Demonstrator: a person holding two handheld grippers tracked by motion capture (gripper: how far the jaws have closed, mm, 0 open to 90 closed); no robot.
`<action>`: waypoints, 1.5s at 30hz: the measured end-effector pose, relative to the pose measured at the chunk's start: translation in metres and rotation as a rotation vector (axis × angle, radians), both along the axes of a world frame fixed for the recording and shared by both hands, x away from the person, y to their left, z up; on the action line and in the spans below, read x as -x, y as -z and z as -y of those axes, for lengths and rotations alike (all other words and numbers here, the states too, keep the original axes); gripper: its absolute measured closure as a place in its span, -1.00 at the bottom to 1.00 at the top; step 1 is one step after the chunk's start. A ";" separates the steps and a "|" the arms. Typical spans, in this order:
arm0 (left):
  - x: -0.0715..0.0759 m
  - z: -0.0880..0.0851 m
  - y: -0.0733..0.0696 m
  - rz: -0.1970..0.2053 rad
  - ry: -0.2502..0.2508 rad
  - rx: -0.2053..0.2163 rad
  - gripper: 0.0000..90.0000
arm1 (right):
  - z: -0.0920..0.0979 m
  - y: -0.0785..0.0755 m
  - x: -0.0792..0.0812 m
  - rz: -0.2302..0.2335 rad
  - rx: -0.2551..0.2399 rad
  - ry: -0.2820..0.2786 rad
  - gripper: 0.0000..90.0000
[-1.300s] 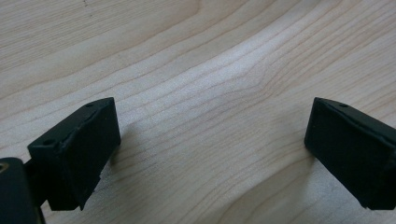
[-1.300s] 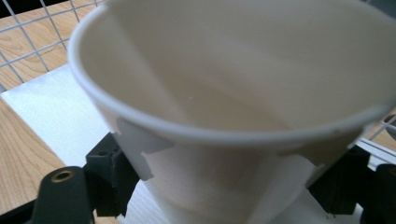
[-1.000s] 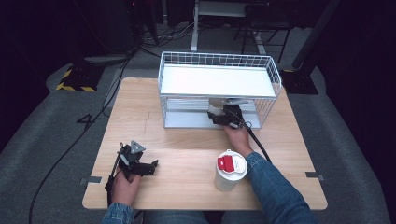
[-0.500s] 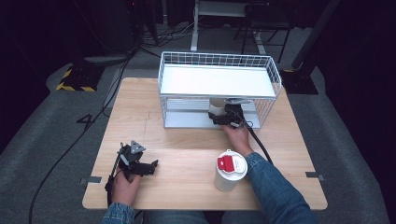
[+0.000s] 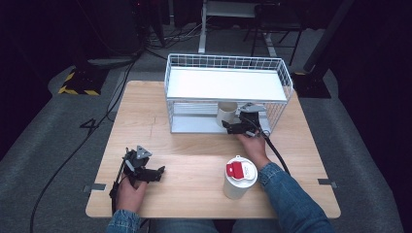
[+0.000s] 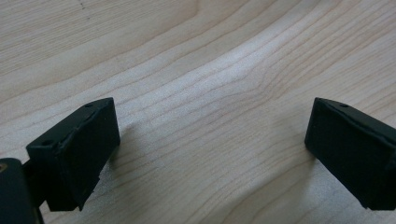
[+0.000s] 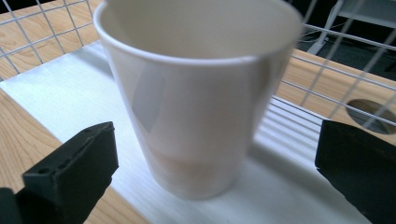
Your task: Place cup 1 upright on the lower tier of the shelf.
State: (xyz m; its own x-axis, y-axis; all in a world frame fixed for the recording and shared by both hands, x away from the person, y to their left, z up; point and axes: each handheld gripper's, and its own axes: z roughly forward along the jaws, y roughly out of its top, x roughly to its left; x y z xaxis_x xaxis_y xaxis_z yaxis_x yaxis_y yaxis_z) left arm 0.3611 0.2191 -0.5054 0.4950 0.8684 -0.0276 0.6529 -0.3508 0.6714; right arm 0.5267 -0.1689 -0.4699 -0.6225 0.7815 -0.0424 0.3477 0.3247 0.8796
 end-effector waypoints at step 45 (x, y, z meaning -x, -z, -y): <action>-0.005 0.002 0.000 -0.009 -0.009 -0.002 -0.98 | 0.125 -0.055 0.115 -0.068 0.001 -0.069 -0.98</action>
State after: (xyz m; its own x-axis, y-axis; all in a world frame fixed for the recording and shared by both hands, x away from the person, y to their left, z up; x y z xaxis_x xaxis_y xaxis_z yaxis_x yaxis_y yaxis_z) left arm 0.3665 0.2173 -0.5056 0.4870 0.8729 -0.0303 0.6618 -0.3462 0.6650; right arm 0.4117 -0.2934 -0.4149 -0.6765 0.7364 0.0009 0.3831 0.3509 0.8545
